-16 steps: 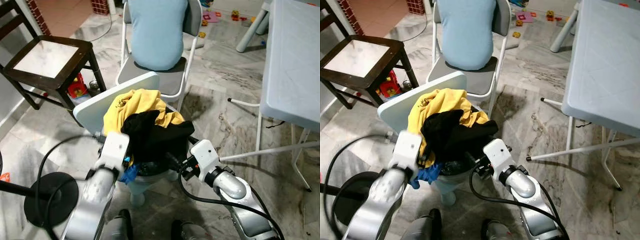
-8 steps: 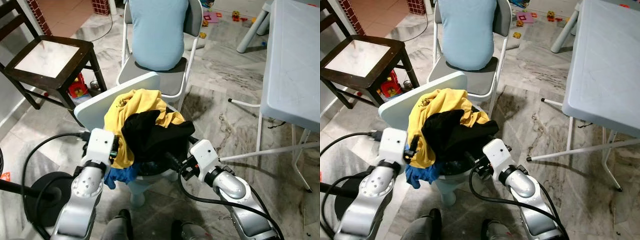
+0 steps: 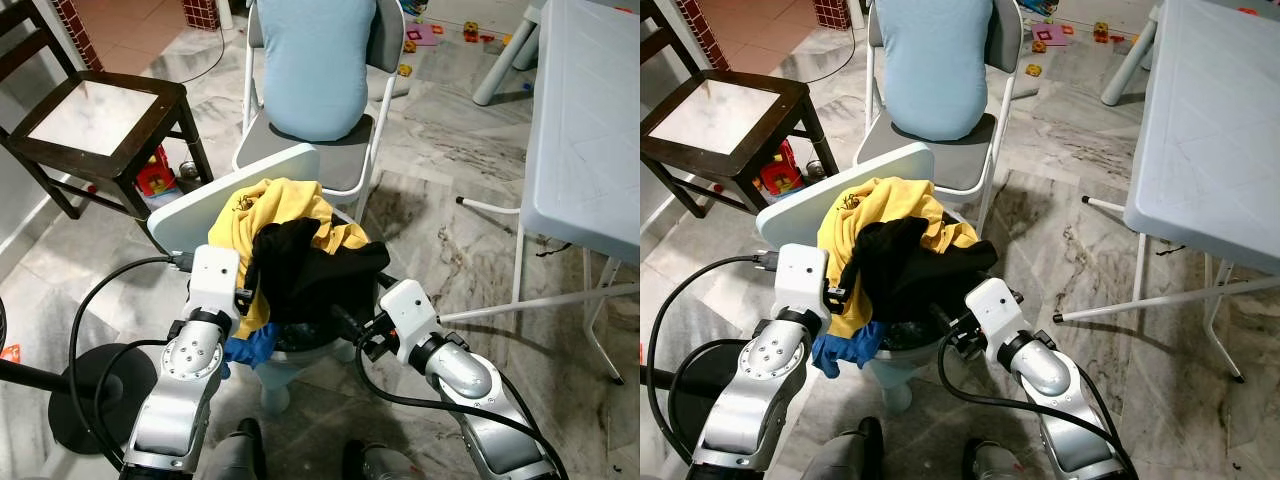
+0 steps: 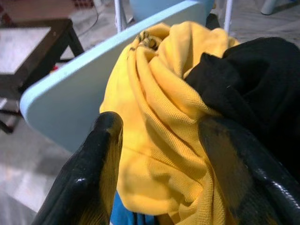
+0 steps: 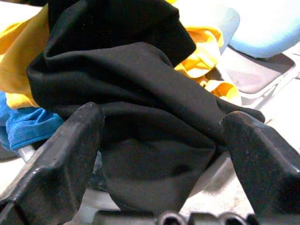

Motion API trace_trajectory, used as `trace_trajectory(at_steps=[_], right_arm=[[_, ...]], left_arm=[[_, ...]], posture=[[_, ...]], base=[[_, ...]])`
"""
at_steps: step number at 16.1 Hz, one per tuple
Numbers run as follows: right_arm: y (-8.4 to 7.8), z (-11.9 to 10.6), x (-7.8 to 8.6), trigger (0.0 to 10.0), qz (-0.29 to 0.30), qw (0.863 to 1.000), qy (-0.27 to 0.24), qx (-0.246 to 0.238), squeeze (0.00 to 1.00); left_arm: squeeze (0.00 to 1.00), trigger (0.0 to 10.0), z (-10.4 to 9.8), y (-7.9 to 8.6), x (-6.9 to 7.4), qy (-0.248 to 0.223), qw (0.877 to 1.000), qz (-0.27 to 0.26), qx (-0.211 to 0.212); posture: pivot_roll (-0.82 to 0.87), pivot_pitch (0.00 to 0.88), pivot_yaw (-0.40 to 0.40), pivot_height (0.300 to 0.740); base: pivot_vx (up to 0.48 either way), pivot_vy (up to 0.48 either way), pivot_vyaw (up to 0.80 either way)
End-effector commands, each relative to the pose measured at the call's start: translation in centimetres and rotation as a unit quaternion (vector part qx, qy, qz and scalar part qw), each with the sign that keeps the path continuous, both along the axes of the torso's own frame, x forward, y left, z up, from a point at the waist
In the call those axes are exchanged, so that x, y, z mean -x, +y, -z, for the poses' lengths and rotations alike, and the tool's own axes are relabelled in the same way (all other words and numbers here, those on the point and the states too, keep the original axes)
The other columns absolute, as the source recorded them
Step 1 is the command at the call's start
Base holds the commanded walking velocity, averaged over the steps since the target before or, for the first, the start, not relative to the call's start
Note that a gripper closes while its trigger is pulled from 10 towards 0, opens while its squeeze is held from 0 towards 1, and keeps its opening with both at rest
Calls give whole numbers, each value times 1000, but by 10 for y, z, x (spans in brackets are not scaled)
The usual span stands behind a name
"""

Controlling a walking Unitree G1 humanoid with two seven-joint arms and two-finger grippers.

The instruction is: Hang hanger

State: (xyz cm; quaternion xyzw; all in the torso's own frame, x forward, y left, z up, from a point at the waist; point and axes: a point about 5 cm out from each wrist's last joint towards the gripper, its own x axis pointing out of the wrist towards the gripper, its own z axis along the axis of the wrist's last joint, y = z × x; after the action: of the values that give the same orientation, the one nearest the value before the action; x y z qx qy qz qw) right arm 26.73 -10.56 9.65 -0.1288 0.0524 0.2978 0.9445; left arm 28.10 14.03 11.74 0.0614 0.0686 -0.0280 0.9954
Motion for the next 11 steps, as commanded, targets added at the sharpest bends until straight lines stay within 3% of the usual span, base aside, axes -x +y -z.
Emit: trace_trajectory(at_steps=[1, 2, 11], right_arm=[[0, 4, 2, 10000, -6, 1000, 6, 4, 0], [0, 4, 2, 10000, -6, 1000, 6, 4, 0], [1, 4, 5, 10000, -9, 1000, 4, 7, 0]], left_arm=[[0, 3137, 12, 2, 3, 31, 999, -5, 21], [0, 0, 15, 1, 3, 39, 999, -4, 32], [0, 0, 23, 3, -1, 48, 998, -2, 44]], posture=[[-6, 250, -58, 740], [-9, 248, -59, 740], [-38, 256, -54, 740]], base=[[0, 0, 0], [0, 0, 0], [0, 0, 0]])
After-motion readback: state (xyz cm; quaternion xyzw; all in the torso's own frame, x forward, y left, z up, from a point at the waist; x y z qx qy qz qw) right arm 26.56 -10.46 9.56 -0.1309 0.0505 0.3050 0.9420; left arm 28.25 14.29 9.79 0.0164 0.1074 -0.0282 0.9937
